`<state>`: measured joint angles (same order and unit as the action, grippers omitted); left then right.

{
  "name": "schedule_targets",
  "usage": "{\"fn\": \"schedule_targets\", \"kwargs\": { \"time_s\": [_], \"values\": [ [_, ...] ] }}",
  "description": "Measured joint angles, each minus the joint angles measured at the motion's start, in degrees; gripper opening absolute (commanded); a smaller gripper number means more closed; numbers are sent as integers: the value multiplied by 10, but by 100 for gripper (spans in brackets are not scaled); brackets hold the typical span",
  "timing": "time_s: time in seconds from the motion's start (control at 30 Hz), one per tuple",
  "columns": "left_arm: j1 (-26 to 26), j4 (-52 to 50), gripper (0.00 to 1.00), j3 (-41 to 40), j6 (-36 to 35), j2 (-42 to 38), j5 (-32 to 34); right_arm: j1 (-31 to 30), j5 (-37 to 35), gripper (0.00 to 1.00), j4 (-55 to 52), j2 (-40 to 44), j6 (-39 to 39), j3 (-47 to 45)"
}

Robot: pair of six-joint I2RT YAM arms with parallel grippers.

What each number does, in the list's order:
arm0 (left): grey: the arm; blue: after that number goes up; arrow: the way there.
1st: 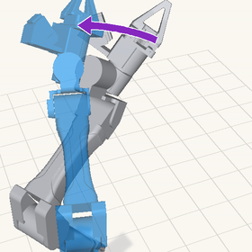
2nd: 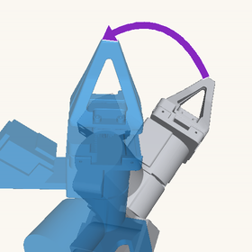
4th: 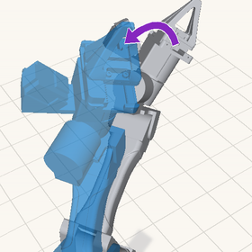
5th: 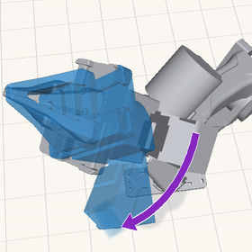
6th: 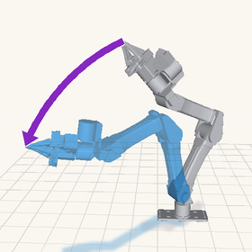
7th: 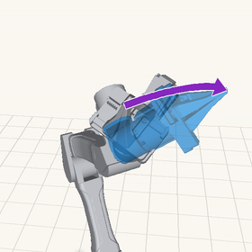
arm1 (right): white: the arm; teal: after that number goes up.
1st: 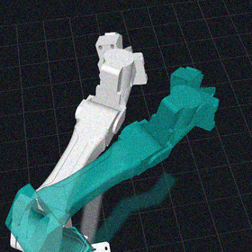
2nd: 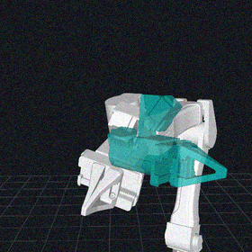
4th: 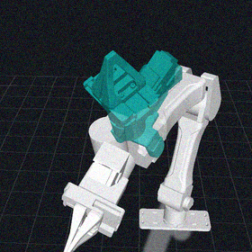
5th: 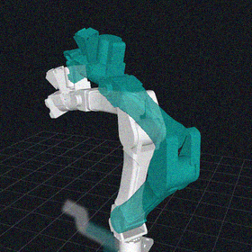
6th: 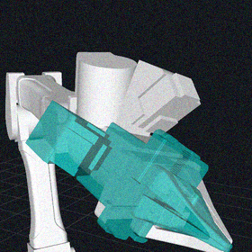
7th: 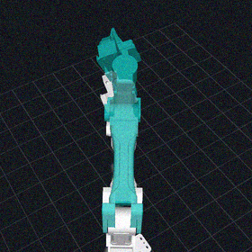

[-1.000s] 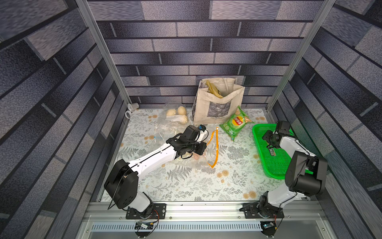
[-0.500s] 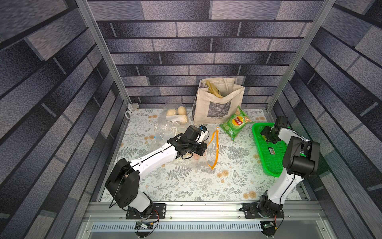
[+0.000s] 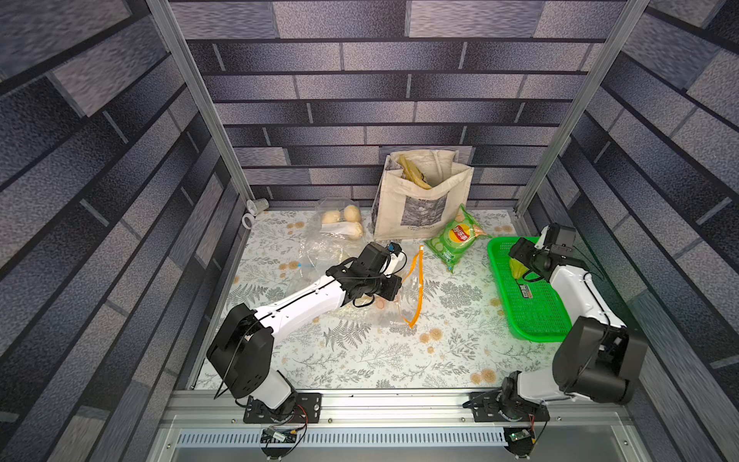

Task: Open the zip-top bag and take out the pear
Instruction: Place the pear in the basket.

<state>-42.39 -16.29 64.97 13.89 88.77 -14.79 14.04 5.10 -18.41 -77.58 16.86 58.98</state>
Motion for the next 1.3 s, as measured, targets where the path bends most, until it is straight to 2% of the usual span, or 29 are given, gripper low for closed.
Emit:
{"fn": "schedule_targets", "kwargs": {
  "time_s": [0.13,0.2,0.4,0.53,0.6,0.8,1.0,1.2,1.3],
  "values": [
    [-1,0,8,3,0,10,-2,-54,93,75,4,85,-15,-57],
    [-1,0,8,7,0,14,-4,-82,142,71,4,105,-19,-90],
    [-5,0,8,12,0,15,-4,-152,264,64,6,128,-23,-177],
    [-9,0,8,13,0,15,-3,-187,327,57,31,126,-15,-215],
    [-12,0,8,13,0,15,-3,-210,349,58,51,113,-7,-223],
    [-19,-7,8,20,0,15,1,-288,366,61,131,39,37,-223],
    [-22,-10,8,21,0,15,13,-347,342,60,210,-41,99,-208],
    [-22,-9,7,28,0,15,22,-386,303,80,280,-106,183,-203],
    [-22,-8,7,33,0,15,22,-407,286,85,293,-131,213,-193]
  ]
}}
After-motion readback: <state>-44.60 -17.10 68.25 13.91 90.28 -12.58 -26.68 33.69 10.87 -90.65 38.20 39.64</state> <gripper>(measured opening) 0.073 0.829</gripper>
